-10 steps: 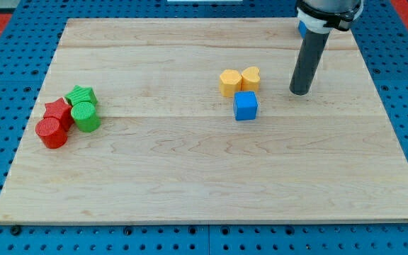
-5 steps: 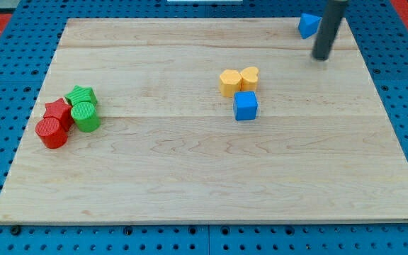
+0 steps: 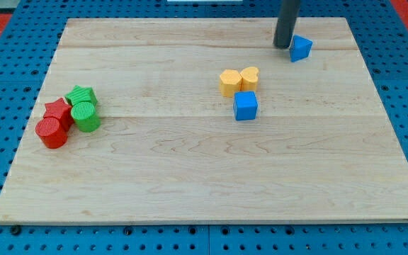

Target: Keep yellow blocks and blue triangle in a horizontal line

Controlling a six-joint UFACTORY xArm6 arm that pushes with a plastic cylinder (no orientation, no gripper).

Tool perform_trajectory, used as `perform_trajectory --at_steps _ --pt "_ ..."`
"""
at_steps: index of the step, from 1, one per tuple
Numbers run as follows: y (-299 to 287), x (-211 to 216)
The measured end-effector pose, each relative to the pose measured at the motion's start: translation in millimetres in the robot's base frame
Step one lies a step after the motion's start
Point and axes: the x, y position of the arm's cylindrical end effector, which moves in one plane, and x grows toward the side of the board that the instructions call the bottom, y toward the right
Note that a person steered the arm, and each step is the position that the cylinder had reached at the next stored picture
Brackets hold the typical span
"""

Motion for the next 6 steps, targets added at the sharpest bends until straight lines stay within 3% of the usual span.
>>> perform_trajectory --at_steps 1,2,3,5,6 --pt "-0.5 -36.9" --pt "71.9 -100.3" --pt "87.6 -51.2" --pt "-52.4 59.8" --pt "-80.5 38.8"
